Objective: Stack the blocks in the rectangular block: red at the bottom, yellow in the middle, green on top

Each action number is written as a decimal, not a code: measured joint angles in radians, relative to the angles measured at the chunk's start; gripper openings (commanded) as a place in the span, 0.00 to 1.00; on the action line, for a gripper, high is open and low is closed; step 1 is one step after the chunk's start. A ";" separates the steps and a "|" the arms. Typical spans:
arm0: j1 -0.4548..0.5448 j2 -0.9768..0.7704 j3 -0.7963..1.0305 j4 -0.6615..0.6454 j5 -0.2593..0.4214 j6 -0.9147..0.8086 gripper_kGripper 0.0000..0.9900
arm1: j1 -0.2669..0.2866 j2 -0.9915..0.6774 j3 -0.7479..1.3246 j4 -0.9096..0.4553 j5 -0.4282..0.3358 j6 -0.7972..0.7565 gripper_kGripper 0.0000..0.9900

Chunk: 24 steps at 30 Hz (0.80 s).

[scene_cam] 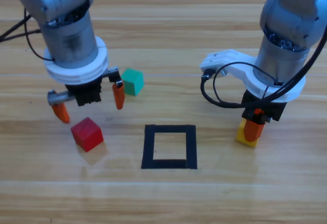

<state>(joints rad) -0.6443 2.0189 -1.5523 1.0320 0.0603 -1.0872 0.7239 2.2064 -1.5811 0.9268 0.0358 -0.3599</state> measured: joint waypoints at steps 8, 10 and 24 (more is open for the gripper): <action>0.000 0.006 0.003 -0.001 -0.019 -0.129 0.99 | -0.015 0.001 -0.012 0.068 0.018 0.001 0.00; 0.002 0.007 0.003 -0.001 -0.019 -0.150 0.99 | -0.016 -0.007 -0.012 0.094 0.025 0.001 0.00; 0.103 0.008 0.152 -0.115 -0.033 -0.260 0.97 | -0.017 -0.089 -0.049 0.178 0.075 0.049 0.00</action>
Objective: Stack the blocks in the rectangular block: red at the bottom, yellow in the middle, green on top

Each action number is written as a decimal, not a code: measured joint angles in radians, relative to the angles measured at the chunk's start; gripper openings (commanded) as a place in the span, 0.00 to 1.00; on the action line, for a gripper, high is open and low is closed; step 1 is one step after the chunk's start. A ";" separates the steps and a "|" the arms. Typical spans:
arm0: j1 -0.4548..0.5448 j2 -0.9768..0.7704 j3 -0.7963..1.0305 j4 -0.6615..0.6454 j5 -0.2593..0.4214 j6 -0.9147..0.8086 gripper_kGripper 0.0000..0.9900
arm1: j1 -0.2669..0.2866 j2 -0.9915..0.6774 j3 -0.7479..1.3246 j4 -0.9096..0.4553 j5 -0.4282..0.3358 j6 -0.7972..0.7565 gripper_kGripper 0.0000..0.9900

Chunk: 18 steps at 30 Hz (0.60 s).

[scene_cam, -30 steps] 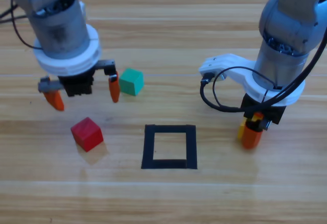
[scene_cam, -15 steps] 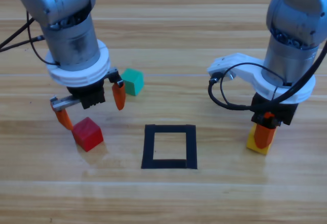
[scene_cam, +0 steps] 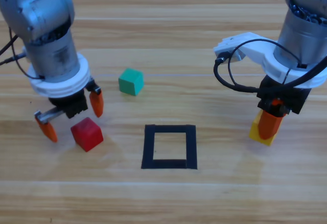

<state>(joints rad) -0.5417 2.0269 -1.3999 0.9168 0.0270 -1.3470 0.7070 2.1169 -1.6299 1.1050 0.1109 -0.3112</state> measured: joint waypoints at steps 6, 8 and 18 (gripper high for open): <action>0.008 0.000 0.022 -0.031 0.000 -0.051 0.97 | 0.000 0.000 0.000 0.000 0.027 0.025 0.00; 0.008 0.000 0.027 -0.031 0.000 -0.068 0.96 | 0.000 0.000 0.000 0.000 0.027 0.025 0.00; -0.022 0.054 0.033 -0.084 0.000 -0.128 0.93 | 0.000 0.000 0.000 0.000 0.027 0.025 0.00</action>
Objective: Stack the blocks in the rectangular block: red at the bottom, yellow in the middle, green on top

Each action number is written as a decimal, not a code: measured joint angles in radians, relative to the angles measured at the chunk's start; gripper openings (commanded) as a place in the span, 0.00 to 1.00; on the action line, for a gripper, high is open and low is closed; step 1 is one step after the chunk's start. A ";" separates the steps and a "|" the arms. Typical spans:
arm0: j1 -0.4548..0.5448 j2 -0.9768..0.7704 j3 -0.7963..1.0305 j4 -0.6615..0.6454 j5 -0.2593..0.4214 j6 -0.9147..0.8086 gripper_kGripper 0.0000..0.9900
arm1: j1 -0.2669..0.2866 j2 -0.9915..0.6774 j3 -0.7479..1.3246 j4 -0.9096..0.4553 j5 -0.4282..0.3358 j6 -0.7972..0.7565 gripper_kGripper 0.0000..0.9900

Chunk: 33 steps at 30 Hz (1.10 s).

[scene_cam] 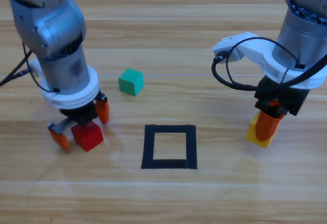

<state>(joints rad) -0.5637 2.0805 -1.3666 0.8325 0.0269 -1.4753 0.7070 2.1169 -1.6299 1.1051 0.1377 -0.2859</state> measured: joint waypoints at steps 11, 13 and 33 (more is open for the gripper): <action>-0.030 0.003 0.020 -0.029 0.000 0.009 0.57 | 0.000 0.000 0.004 0.000 0.000 0.000 0.00; -0.030 -0.002 0.032 -0.039 -0.003 0.051 0.51 | 0.000 0.000 0.004 0.000 0.000 0.000 0.00; -0.050 0.008 -0.130 0.048 -0.073 0.636 0.00 | 0.000 0.000 0.004 0.000 0.000 0.012 0.00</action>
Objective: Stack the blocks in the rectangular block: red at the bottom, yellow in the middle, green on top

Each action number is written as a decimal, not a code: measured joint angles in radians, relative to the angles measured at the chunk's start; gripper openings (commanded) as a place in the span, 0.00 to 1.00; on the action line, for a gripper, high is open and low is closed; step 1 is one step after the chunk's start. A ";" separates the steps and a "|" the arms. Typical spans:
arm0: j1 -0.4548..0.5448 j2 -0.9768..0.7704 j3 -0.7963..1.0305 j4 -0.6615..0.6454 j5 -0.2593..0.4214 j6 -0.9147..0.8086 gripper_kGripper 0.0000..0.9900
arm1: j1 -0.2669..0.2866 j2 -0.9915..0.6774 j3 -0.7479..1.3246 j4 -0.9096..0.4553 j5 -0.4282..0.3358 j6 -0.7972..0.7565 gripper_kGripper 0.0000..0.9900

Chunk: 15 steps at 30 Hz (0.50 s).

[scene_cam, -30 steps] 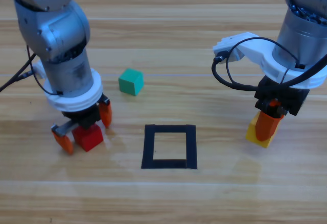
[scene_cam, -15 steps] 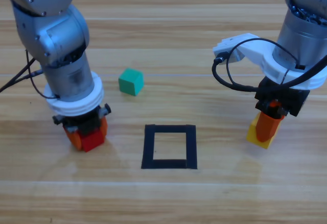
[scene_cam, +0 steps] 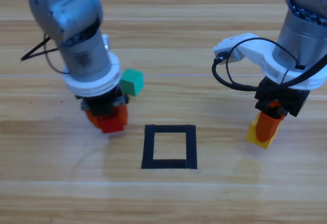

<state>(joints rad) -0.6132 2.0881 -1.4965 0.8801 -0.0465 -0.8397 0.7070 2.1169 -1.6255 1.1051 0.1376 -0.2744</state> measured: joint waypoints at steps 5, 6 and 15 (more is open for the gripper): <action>-0.098 0.002 -0.122 0.070 0.053 -0.001 0.00 | 0.000 0.000 0.000 0.000 0.000 0.005 0.00; -0.120 0.002 -0.131 0.071 0.060 -0.010 0.00 | 0.000 0.000 0.000 0.000 0.000 0.006 0.00; -0.227 0.058 -0.147 0.084 0.074 -0.019 0.00 | 0.000 0.000 0.001 -0.001 0.000 0.009 0.00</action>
<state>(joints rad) -0.8403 2.1457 -1.6434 0.9637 0.0270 -0.8583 0.7070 2.1169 -1.6246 1.1041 0.1372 -0.2657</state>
